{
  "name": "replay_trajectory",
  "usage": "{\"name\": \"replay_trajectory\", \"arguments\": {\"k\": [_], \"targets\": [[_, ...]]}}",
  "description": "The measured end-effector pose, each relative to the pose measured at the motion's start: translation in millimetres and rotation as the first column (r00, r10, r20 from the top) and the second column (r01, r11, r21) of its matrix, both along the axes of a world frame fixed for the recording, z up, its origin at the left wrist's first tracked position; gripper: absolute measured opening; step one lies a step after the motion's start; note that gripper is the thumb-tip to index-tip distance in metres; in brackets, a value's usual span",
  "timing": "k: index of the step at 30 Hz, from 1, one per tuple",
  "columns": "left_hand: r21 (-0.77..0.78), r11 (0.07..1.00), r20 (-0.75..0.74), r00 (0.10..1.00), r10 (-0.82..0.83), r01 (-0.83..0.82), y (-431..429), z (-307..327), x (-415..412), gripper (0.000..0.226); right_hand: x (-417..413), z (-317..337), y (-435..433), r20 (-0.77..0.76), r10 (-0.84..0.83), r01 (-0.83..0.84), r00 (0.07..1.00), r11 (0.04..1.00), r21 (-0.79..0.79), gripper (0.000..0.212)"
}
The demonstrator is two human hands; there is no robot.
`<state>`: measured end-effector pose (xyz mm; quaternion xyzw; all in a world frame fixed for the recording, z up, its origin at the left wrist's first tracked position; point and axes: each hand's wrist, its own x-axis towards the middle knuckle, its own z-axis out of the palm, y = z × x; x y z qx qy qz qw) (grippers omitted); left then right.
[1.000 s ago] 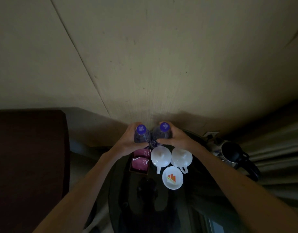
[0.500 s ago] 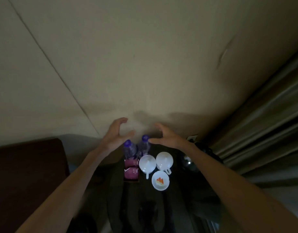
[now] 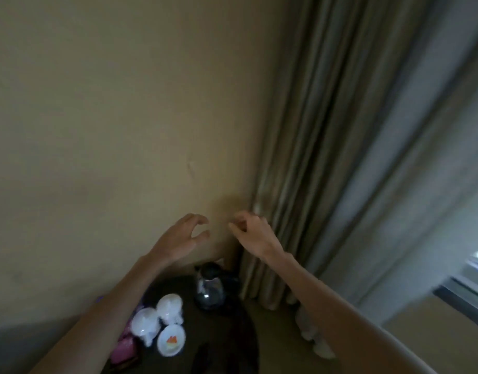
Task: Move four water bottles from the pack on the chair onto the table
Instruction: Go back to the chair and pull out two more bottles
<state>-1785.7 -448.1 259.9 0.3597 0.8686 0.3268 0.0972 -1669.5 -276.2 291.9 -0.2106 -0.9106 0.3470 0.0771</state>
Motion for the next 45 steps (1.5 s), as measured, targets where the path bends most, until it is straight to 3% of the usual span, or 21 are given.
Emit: {"name": "replay_trajectory", "arguments": {"k": [5, 8, 13, 21, 27, 33, 39, 42, 45], "targets": [[0.018, 0.978, 0.031, 0.977, -0.209, 0.209, 106, 45, 111, 0.023, 155, 43, 80, -0.138, -0.249, 0.256, 0.959, 0.966, 0.031, 0.025], [0.012, 0.938, 0.023, 0.938, -0.347, 0.346, 171, 69, 203, 0.029, 259, 60, 117, -0.171, -0.421, 0.429, 0.891, 0.903, 0.014, 0.029], [0.032, 0.865, -0.020, 0.866, -0.500, 0.501, 266, 88, 346, 0.025, 426, 75, 157, -0.229, -0.570, 0.591, 0.789, 0.806, 0.031, 0.027], [-0.004, 0.537, -0.082, 0.535, -0.841, 0.844, 388, 104, 591, 0.026, 680, 89, 205, -0.272, -0.797, 0.835, 0.539, 0.549, 0.042, 0.031], [0.010, 0.272, -0.106, 0.272, -0.957, 0.962, 459, 90, 757, 0.021, 828, 78, 205, -0.273, -0.924, 0.962, 0.267, 0.271, 0.025, 0.028], [0.025, -0.037, -0.073, -0.035, -0.997, 0.999, 495, 82, 947, 0.026, 972, 72, 171, -0.233, -0.971, 0.997, -0.060, -0.072, 0.040, 0.024], [0.068, -0.298, -0.031, -0.296, -0.955, 0.952, 455, 76, 1136, 0.027, 1124, 66, 102, -0.178, -0.903, 0.917, -0.390, -0.398, 0.006, 0.023], [0.056, -0.373, -0.024, -0.373, -0.928, 0.926, 434, 64, 1220, 0.030, 1197, 52, 70, -0.153, -0.851, 0.861, -0.503, -0.509, -0.002, 0.021], [0.053, -0.402, 0.014, -0.403, -0.915, 0.914, 416, 43, 1292, 0.031, 1268, 31, 50, -0.115, -0.828, 0.833, -0.549, -0.553, 0.010, 0.021]]}}
